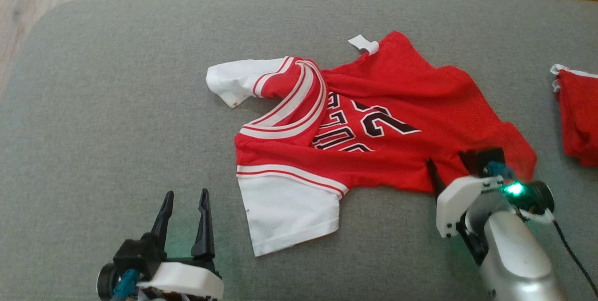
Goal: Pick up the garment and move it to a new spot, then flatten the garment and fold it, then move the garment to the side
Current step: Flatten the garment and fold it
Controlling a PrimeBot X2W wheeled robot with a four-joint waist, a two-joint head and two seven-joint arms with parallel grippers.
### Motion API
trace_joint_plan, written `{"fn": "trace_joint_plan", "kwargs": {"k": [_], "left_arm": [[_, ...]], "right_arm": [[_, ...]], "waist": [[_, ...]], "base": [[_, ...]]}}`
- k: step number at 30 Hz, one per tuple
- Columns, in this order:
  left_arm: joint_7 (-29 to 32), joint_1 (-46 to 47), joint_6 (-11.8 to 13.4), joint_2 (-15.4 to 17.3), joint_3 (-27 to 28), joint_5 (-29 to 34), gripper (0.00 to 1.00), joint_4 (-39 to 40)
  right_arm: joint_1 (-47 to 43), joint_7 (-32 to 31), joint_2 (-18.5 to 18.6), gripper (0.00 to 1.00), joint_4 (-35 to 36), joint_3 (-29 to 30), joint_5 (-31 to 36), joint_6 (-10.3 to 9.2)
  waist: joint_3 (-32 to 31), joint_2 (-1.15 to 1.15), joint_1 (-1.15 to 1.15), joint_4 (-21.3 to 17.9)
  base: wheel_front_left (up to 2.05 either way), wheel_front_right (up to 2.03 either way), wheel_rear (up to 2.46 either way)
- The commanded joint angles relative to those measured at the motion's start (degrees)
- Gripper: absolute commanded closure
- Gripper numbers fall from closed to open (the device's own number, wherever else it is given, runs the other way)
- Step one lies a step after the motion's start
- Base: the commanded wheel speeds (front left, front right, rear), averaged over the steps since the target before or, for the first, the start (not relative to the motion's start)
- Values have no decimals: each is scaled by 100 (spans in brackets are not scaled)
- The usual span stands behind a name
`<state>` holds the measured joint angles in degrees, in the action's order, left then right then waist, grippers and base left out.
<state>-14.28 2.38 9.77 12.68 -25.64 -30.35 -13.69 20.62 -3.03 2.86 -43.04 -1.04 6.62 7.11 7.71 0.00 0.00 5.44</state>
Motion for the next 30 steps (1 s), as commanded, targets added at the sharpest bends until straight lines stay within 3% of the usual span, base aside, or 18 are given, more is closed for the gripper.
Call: {"fn": "trace_joint_plan", "kwargs": {"k": [1, 2, 3, 4, 5, 6, 12, 25, 26, 27, 28, 30], "left_arm": [[-60, 275, -32, 21, 200, -23, 0, 128], [-61, 272, -33, 16, 200, -21, 0, 127], [-62, 267, -33, 12, 201, -17, 0, 127], [-62, 261, -34, 8, 200, -13, 0, 128], [-62, 261, -34, 8, 200, -13, 0, 128], [-63, 255, -36, 7, 201, -11, 0, 128], [-66, 228, -52, 6, 217, 2, 0, 111], [-67, 229, -72, -10, 123, 52, 0, 67], [-66, 230, -75, -10, 114, 51, 0, 59], [-65, 230, -78, -10, 106, 48, 0, 49], [-65, 230, -83, -9, 99, 44, 0, 37], [-65, 227, -97, -5, 90, 33, 0, 13]], "right_arm": [[169, -247, 2, 0, -60, -163, 23, 37], [192, -350, 2, 15, -121, -168, 11, 37], [213, -419, 2, 60, -165, -174, -8, 37], [230, -479, 2, 76, -203, -181, -19, 37], [230, -479, 2, 76, -203, -181, -19, 37], [245, -511, 2, 100, -228, -190, -30, 37], [402, -302, 2, 100, -185, -305, -246, 37], [986, 235, 2, 100, -356, -1133, -1434, 37], [1014, 311, 2, 85, -407, -1137, -1437, 37], [1032, 394, 2, 51, -452, -1140, -1459, 37], [1045, 498, 2, 0, -478, -1166, -1497, 37], [1056, 698, 2, 0, -517, -1198, -1566, 37]], "waist": [[11, 0, 0, 46], [13, 0, 0, 63], [13, 0, 0, 78], [14, 0, 0, 91], [14, 0, 0, 91], [16, 0, 0, 101], [0, 0, 0, 106], [-67, 0, 0, 92], [-76, 0, 0, 96], [-85, 0, 0, 97], [-93, 0, 0, 95], [-119, 0, 0, 68]], "base": [[0, 0, 0], [0, 0, 0], [0, 0, 0], [0, 0, 0], [0, 0, 0], [0, 0, 0], [0, 0, 0], [0, 0, 0], [0, 0, 0], [0, 0, 0], [0, 0, 0], [0, 0, 0]]}}
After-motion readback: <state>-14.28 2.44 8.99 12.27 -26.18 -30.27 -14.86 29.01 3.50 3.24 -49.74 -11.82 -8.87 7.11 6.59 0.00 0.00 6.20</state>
